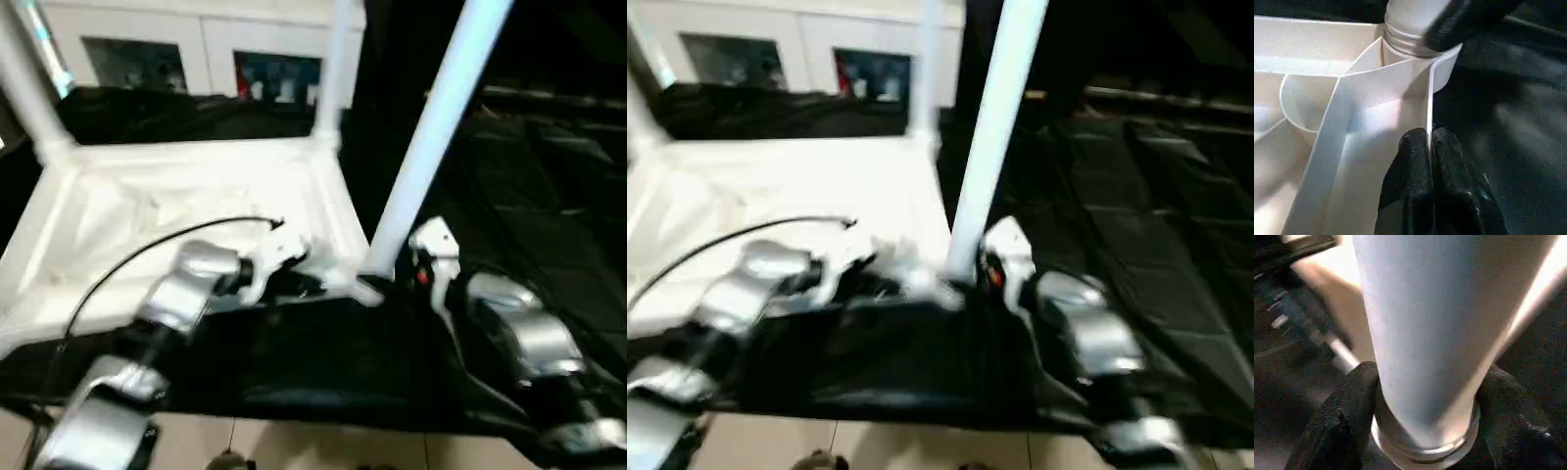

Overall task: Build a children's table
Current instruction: Rotate leg to tighten

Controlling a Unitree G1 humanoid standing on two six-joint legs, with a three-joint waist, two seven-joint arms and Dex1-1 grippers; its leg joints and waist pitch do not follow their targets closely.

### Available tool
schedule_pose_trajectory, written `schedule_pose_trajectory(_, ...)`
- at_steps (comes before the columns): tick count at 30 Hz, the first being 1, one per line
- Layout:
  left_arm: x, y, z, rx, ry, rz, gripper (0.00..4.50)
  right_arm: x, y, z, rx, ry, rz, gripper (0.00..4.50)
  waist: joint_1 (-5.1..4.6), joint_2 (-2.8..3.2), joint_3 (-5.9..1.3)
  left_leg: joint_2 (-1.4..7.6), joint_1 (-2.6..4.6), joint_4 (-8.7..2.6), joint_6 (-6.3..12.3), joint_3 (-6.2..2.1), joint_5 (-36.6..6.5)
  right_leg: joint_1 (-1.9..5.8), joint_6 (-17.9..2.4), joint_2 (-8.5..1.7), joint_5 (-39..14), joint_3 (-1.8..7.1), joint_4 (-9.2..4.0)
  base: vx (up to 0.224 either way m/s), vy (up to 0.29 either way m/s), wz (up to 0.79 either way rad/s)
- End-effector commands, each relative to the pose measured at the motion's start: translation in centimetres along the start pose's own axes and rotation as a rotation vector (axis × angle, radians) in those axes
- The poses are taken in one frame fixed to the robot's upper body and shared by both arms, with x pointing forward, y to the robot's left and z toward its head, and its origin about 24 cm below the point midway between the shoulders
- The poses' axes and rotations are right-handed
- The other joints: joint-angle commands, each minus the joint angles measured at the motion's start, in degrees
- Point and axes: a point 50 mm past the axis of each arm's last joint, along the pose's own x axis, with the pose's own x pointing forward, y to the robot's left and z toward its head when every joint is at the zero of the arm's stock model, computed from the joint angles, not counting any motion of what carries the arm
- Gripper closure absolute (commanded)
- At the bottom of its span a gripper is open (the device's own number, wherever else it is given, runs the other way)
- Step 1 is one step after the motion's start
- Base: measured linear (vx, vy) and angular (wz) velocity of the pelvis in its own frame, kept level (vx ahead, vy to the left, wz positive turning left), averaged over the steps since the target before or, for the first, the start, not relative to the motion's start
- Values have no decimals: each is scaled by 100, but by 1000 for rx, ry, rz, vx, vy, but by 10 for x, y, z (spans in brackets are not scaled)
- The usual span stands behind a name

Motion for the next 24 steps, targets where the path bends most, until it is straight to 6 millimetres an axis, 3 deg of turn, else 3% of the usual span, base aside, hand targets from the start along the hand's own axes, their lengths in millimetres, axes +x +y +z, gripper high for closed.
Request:
schedule_pose_trajectory(1, 15, 2, 8, -48, -37, 78, 450, 10, -2, -18, 98, 58, -147, 187, -14, -73, -374, 37, 88, -412, -14, 17, -1674, 204, -1004, -175, -1862, 78, -447, 0, 0, 0)
schedule_pose_trajectory(2, 15, 2, 8, -48, -37, 78, 450, 10, -2, -18, 98, 58, -147, 187, -11, -75, -376, 36, 101, -415, -30, 10, -1707, 201, -978, -176, -1936, 72, -460, 0, 0, 0)
schedule_pose_trajectory(3, 24, 4, 11, -88, -12, 146, 450, 20, 0, -18, 124, 63, -227, 187, -14, -40, -370, 45, 89, -423, -63, 0, -1701, 208, -963, -177, -1900, 77, -448, 0, 0, 0)
schedule_pose_trajectory(4, 28, 3, 12, -94, -9, 157, 450, 23, 0, -18, 127, 66, -248, 187, -22, -57, -366, 33, 103, -425, -81, 3, -1748, 196, -953, -161, -1929, 71, -471, 0, 0, 0)
schedule_pose_trajectory(5, 49, -1, 22, -116, 10, 208, 450, 43, 9, -12, 144, 69, -332, 187, -35, -5, -363, 25, 93, -422, -117, 6, -1720, 175, -961, -168, -1889, 84, -457, 0, 0, 0)
schedule_pose_trajectory(7, 56, -3, 26, -115, 13, 216, 450, 50, 13, -8, 151, 63, -346, 187, -50, -36, -371, 11, 112, -427, -199, -5, -1805, 192, -931, -146, -1903, 68, -476, 0, 0, 0)
schedule_pose_trajectory(8, 60, -6, 29, -107, 6, 203, 450, 55, 16, -4, 144, 51, -337, 187, -32, -6, -371, 14, 108, -427, -179, -12, -1826, 202, -918, -156, -1868, 69, -481, 0, 0, 0)
schedule_pose_trajectory(9, 60, -6, 29, -107, 6, 203, 450, 55, 16, -4, 144, 51, -337, 187, -37, -29, -373, 7, 84, -428, -135, -10, -1814, 215, -879, -142, -1759, 66, -482, 0, 0, 0)
schedule_pose_trajectory(10, 62, -6, 32, -99, -1, 194, 450, 57, 19, 0, 140, 31, -314, 153, -27, -35, -378, 1, 86, -419, -73, -2, -1788, 216, -869, -135, -1635, 69, -482, 0, 0, 0)
schedule_pose_trajectory(11, 62, -5, 33, -92, -5, 189, 450, 57, 18, 4, 131, 14, -292, 153, -21, -33, -378, 1, 87, -420, -50, -2, -1776, 216, -868, -135, -1613, 68, -479, 0, 0, 0)
schedule_pose_trajectory(12, 62, -5, 33, -90, -6, 188, 450, 57, 18, 4, 129, 11, -286, 118, -9, -36, -383, 4, 87, -419, -15, 1, -1736, 219, -883, -136, -1561, 67, -478, 0, 0, 0)
schedule_pose_trajectory(16, 51, 0, 31, -55, -23, 159, 450, 45, 6, 9, 68, -3, -231, 92, -1, -70, -361, 15, 69, -438, 41, -10, -1833, 232, -856, -146, -1808, 54, -505, 0, 0, 0)
schedule_pose_trajectory(19, 49, 1, 29, -52, -24, 151, 450, 42, 3, 10, 48, -2, -221, 67, -3, -65, -363, 19, 66, -435, 60, -8, -1781, 227, -906, -151, -1714, 57, -492, 0, 0, 0)
schedule_pose_trajectory(24, 33, 1, 19, -17, -14, 49, 450, 13, -8, 12, -109, 53, -24, 32, 31, -75, -353, 42, 57, -427, 189, -7, -1623, 253, -976, -151, -1422, 58, -467, 0, 0, 0)
